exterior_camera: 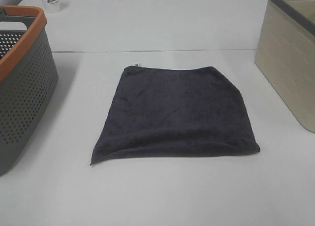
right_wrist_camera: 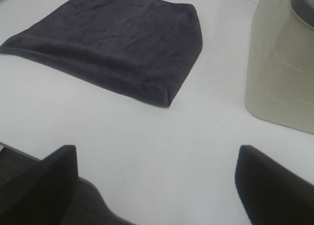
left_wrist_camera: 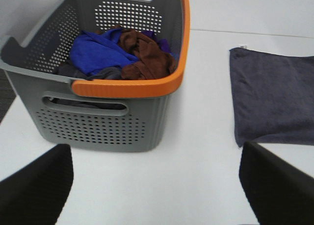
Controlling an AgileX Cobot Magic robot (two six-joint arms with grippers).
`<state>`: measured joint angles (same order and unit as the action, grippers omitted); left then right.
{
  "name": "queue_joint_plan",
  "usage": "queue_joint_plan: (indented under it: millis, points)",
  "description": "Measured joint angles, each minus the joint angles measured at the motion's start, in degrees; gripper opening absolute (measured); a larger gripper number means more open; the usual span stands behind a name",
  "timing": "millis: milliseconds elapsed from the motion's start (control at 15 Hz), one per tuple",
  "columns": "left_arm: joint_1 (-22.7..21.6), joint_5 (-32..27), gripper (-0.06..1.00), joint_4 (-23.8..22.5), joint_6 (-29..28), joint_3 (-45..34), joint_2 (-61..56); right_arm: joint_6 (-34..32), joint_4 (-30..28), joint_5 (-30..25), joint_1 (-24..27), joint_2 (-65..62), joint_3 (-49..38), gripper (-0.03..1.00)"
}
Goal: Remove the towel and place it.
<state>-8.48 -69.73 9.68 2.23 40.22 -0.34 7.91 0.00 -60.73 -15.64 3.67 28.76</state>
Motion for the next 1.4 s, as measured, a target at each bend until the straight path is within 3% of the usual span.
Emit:
queue_joint_plan:
  millis: [133, 200, 400, 733, 1067, 1400]
  points:
    - [1.83, 0.0, 0.85, 1.32, 0.69, -2.86, 0.0, -0.06, 0.34, 0.0, 0.0, -1.95, 0.0, 0.85]
    - [5.44, -0.06, 0.85, 1.15, 1.6, -6.99, 0.0, -1.09, 0.34, 0.0, 0.0, -3.78, 0.0, 0.85]
    - [9.0, -0.29, 0.84, -4.13, 1.03, -7.79, 0.0, -2.92, 0.34, 0.0, 0.0, -3.9, 0.0, 0.85]
    - [9.28, 2.81, 0.82, -8.14, -5.84, -8.59, 0.0, -3.04, 0.34, 0.0, 0.0, -3.9, 0.0, 0.85]
    - [11.52, 8.37, 0.82, -8.37, -5.5, -10.54, 0.0, -3.04, 0.34, 0.0, 0.0, -3.9, 0.0, 0.85]
    - [11.57, 9.45, 0.81, -8.25, -5.5, -10.83, 0.0, -3.04, 0.34, 0.0, 0.0, -3.9, 0.0, 0.85]
